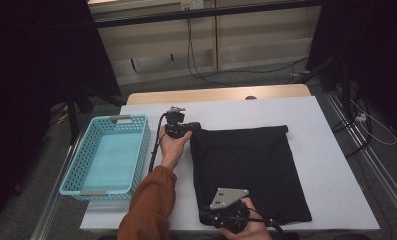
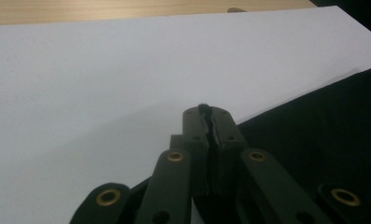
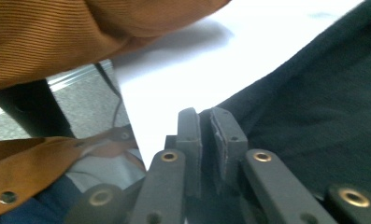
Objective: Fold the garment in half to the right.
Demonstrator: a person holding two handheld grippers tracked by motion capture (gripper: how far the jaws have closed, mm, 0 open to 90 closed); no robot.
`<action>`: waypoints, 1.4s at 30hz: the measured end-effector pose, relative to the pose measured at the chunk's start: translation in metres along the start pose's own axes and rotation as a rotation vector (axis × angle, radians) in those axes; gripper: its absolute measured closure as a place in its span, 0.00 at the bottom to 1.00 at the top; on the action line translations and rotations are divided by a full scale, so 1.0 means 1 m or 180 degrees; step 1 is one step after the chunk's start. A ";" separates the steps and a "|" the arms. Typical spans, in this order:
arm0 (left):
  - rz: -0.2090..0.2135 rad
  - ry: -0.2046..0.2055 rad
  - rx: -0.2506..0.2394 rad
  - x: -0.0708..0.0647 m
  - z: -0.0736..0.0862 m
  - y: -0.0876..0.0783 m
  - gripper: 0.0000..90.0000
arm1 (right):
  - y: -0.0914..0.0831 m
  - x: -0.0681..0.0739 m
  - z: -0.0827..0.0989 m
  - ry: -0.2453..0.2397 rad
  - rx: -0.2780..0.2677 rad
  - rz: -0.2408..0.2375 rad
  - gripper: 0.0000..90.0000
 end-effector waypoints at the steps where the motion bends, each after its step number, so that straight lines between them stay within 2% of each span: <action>1: 0.0007 -0.0003 0.0008 -0.001 0.000 0.000 0.96 | 0.000 -0.002 0.000 -0.0014 -0.0002 0.0034 0.81; 2: 0.0008 0.0010 0.0015 -0.001 0.001 0.001 0.96 | -0.001 -0.006 0.000 -0.0015 -0.0005 0.0128 0.74; 3: 0.0008 0.0010 0.0015 -0.001 0.001 0.001 0.96 | -0.001 -0.006 0.000 -0.0015 -0.0005 0.0128 0.74; 4: 0.0010 0.0008 0.0018 -0.001 0.001 0.001 0.96 | 0.000 -0.013 0.001 -0.0003 -0.0008 0.0230 0.68; 9: 0.0004 0.0000 0.0021 0.001 0.001 0.000 0.95 | 0.003 -0.019 0.004 0.0083 0.0036 0.0296 0.54; 14: -0.0009 -0.0003 0.0031 0.002 0.002 0.000 0.95 | 0.004 -0.022 0.006 0.0128 0.0088 0.0316 0.50; 17: 0.0000 0.0003 0.0034 0.002 0.002 0.000 0.95 | 0.006 -0.022 0.009 0.0162 0.0130 0.0276 0.52; 20: -0.0004 -0.0026 0.0023 0.003 0.002 0.001 0.95 | 0.009 -0.018 0.013 0.0201 0.0216 0.0206 0.60; 26: -0.0020 -0.0052 0.0037 0.007 0.003 0.000 0.96 | 0.012 -0.013 0.013 0.0234 0.0181 0.0155 0.75; 29: -0.0032 -0.0089 -0.0016 0.008 0.000 -0.002 0.96 | 0.012 -0.010 0.011 0.0184 0.0157 0.0153 0.83; 32: -0.0029 -0.0126 -0.0038 0.011 -0.002 -0.006 0.96 | 0.012 -0.008 0.009 0.0210 0.0139 0.0122 0.88; 35: -0.0021 -0.0128 -0.0056 0.012 -0.003 -0.008 0.96 | 0.010 -0.008 0.006 0.0221 0.0108 0.0096 0.89; 37: -0.0007 -0.0147 -0.0091 0.013 -0.004 -0.010 0.96 | 0.008 -0.007 0.002 0.0232 0.0069 0.0056 0.89; 38: -0.0017 -0.0173 -0.0167 0.014 -0.008 -0.013 0.96 | 0.007 -0.006 0.001 0.0245 0.0051 0.0043 0.89; 42: -0.0016 -0.0177 -0.0214 0.014 -0.012 -0.017 0.96 | 0.004 -0.005 -0.004 0.0216 -0.0002 0.0038 0.90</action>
Point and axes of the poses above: each handheld gripper's, and its own axes: y roughly forward along the jaws, z roughly out of its underside, x roughly to its left, the point moved 10 cm from there along y, roughly forward along the jaws, and after that the axes turned 8 degrees about y, right-handed, at the moved point
